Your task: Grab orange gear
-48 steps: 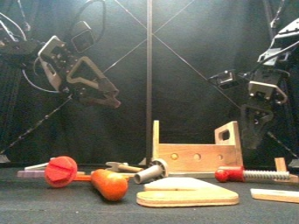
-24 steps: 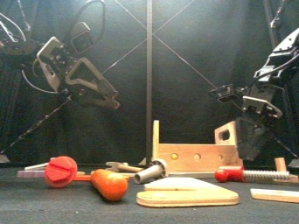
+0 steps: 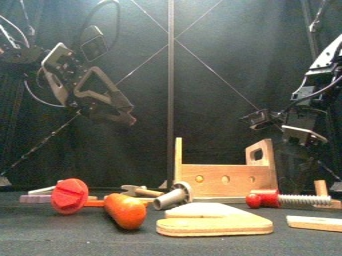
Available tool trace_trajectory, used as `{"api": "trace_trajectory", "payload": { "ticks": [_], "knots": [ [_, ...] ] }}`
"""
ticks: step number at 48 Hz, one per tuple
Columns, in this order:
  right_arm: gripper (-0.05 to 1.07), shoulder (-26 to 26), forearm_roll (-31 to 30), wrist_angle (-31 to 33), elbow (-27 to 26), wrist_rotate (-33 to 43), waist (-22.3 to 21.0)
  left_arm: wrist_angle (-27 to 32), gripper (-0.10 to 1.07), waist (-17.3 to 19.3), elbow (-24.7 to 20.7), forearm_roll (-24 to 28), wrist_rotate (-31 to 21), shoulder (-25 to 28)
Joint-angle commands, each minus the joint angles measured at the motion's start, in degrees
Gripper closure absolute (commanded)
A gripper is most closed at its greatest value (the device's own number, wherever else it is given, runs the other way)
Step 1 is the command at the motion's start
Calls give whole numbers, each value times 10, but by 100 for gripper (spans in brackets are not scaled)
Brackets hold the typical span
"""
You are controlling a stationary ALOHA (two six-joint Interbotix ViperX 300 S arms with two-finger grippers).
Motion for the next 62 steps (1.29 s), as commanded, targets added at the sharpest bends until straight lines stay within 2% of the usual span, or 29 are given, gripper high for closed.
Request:
{"api": "trace_trajectory", "payload": {
  "ticks": [1, 43, 62],
  "knots": [
    [1, -2, 4, -8, 2, 1, -2, -6, 13, 0, -5, -1, 0, -2],
    [4, 19, -1, -47, 14, 1, -14, -6, 13, 0, -5, -1, 0, -2],
    [23, 17, 4, -41, 7, 0, -11, -6, 13, 0, -5, -1, 0, -2]
  ]
}}
